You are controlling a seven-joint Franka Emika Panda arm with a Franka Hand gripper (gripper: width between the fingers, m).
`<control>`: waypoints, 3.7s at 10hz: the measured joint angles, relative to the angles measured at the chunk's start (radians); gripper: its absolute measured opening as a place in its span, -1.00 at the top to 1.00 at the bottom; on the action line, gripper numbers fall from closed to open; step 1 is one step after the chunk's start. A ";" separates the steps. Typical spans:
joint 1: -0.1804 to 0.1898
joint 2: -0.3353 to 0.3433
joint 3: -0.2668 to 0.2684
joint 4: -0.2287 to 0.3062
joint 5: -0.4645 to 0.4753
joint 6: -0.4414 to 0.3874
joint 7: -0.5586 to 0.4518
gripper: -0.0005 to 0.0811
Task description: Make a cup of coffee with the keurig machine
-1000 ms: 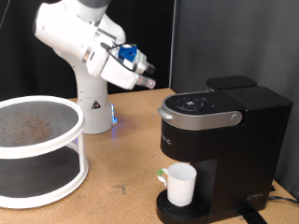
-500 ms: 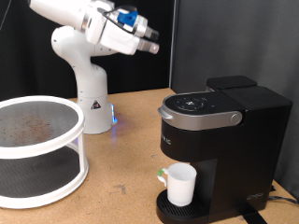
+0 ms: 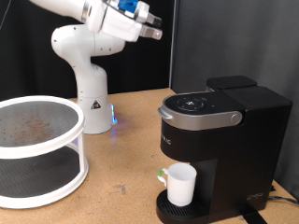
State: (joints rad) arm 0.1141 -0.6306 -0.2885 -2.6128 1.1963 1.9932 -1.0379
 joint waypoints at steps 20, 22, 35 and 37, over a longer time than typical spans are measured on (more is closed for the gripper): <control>-0.033 0.433 0.300 0.671 -0.799 -0.128 0.466 -0.99; -0.035 0.511 0.294 0.771 -0.827 -0.259 0.455 -0.99; -0.028 0.501 0.311 0.502 -0.974 0.083 0.406 -0.36; -0.020 0.504 0.326 0.468 -0.970 0.119 0.405 0.43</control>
State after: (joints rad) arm 0.0944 -0.1267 0.0376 -2.1444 0.2267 2.1125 -0.6326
